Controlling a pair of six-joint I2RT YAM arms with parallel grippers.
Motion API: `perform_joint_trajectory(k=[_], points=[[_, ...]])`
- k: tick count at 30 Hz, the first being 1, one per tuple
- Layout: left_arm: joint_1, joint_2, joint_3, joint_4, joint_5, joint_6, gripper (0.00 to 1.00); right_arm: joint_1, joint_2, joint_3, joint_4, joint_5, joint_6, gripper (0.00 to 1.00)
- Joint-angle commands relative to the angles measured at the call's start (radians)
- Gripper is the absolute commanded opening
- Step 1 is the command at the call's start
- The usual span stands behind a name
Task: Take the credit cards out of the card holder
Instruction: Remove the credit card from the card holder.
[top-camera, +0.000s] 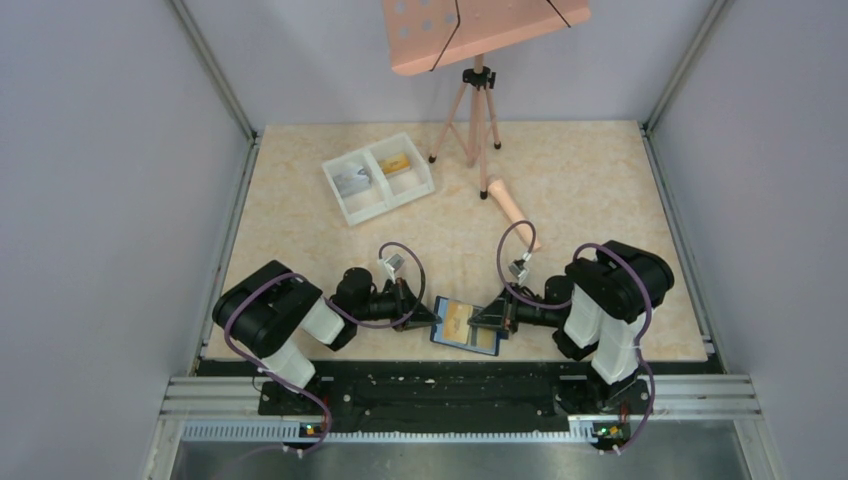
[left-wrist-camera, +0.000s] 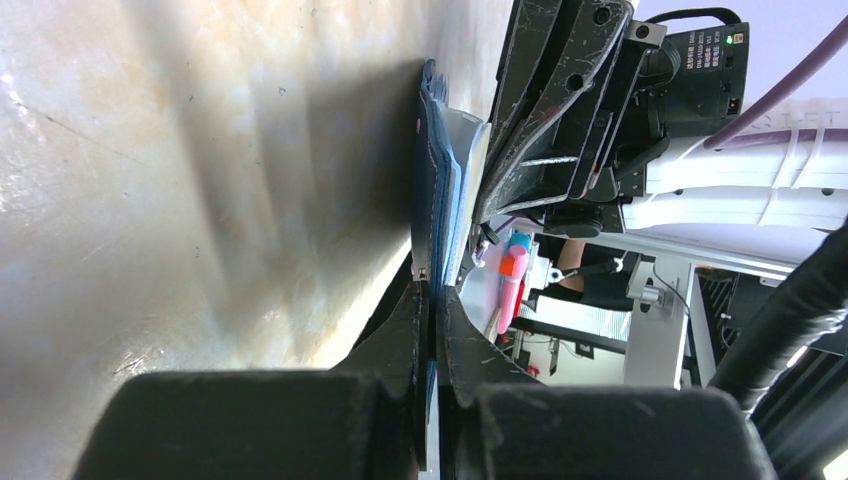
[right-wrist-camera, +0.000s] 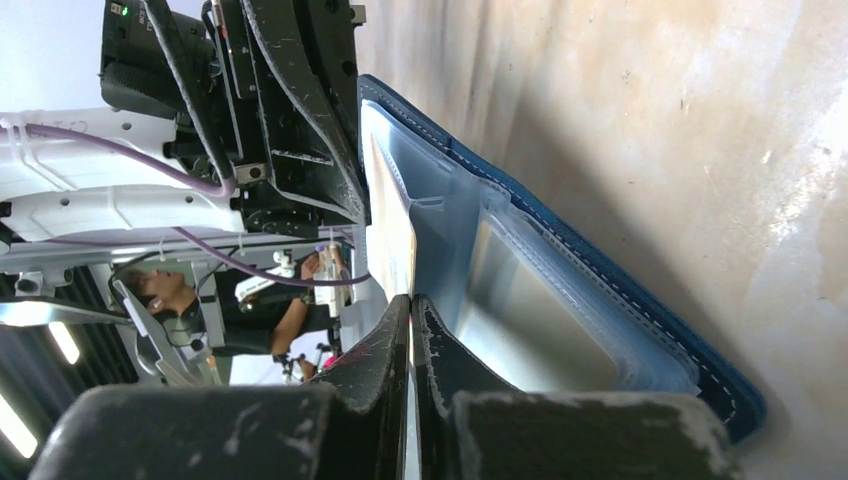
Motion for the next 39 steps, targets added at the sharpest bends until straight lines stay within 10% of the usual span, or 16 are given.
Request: perform_joint_trajectory(k=[1, 39], points=[[0.007, -0.018, -0.014, 0.069, -0.006, 0.002, 0.0, -0.01, -0.004, -0.002, 0.217, -0.02, -0.009, 0.0], [0.055, -0.016, -0.013, 0.042, 0.039, 0.043, 0.0, -0.007, -0.102, 0.096, -0.1, -0.052, -0.081, 0.0]])
